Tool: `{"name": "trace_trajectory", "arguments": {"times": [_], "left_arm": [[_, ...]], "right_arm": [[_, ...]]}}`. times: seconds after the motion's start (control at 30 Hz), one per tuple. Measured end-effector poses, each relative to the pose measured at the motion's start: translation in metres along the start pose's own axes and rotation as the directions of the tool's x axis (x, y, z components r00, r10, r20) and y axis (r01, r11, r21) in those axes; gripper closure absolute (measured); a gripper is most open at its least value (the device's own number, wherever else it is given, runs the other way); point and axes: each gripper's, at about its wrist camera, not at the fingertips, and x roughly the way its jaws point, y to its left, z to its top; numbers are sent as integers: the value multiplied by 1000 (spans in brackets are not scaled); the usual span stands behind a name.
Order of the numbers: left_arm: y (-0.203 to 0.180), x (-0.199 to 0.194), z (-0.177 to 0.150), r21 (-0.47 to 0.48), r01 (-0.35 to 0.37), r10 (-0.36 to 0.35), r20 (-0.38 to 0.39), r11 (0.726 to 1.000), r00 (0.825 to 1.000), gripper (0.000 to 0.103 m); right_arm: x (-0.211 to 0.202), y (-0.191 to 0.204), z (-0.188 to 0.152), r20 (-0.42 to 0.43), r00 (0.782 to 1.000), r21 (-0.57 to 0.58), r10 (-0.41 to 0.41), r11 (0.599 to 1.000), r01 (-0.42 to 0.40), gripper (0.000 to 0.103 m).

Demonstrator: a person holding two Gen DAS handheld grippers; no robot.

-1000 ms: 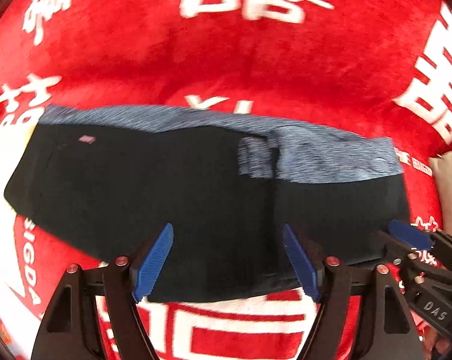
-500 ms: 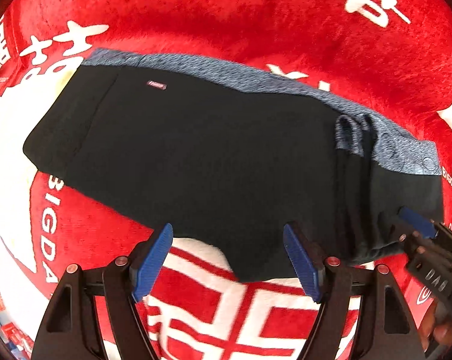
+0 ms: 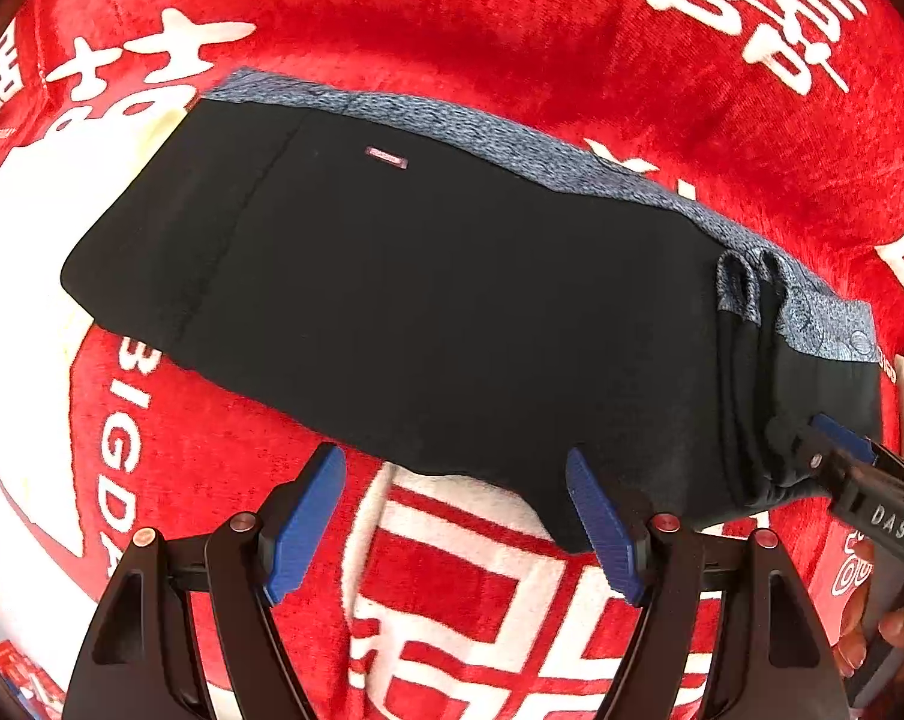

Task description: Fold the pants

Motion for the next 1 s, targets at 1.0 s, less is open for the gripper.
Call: {"name": "trace_trajectory", "arguments": {"times": [1.0], "left_arm": [[128, -4, -13, -318, 143, -129, 64, 937, 990, 26]], "right_arm": [[26, 86, -23, -24, 986, -200, -166, 967, 159, 8]]}}
